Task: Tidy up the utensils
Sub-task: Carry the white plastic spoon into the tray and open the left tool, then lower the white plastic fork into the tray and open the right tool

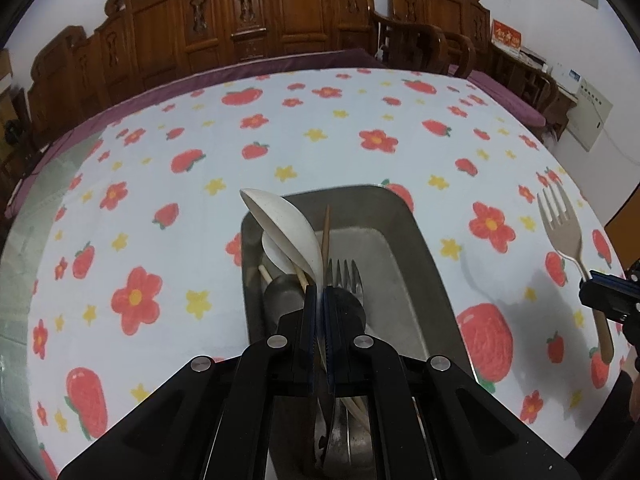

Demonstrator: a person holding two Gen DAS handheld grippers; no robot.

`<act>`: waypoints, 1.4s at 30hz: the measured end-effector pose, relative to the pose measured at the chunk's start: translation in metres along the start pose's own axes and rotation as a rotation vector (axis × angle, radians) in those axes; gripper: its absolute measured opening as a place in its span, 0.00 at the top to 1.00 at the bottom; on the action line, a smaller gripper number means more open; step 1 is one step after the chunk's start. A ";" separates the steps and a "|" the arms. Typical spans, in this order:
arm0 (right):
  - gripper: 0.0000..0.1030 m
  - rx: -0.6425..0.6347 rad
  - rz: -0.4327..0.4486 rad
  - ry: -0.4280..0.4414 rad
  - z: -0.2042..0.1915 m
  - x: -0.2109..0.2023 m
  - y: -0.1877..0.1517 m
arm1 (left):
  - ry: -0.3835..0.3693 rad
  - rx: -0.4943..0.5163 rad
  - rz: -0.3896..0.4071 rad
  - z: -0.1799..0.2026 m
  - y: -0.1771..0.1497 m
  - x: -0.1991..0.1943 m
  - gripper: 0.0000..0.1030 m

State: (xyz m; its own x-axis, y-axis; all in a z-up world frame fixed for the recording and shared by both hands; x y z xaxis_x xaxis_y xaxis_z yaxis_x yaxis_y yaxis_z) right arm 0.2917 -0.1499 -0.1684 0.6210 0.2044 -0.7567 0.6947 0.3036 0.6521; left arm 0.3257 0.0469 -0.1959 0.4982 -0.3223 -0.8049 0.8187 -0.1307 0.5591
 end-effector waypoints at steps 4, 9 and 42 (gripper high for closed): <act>0.96 0.000 -0.007 0.003 -0.002 0.004 0.000 | -0.005 0.000 -0.011 0.000 -0.002 0.005 0.97; 0.96 -0.004 -0.006 0.011 -0.010 0.006 0.004 | -0.009 -0.006 0.015 0.000 -0.003 -0.005 0.73; 0.96 0.102 -0.077 0.084 -0.101 0.077 0.049 | 0.113 -0.154 0.200 -0.067 -0.043 -0.108 0.09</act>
State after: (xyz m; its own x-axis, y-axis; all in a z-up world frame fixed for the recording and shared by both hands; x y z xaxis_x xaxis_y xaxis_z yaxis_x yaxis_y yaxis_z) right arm 0.3369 -0.0252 -0.1990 0.5346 0.2626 -0.8032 0.7750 0.2266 0.5899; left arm 0.2562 0.1503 -0.1461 0.6757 -0.2197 -0.7036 0.7305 0.0721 0.6791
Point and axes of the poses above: each gripper's, at about its wrist camera, not at the fingertips, and x roughly the way its jaws point, z to its right, y to its top, the point moved 2 cm from there along x, roughly the way its jaws point, and after that the axes turned 14 degrees about -y, right-handed, at the moved point
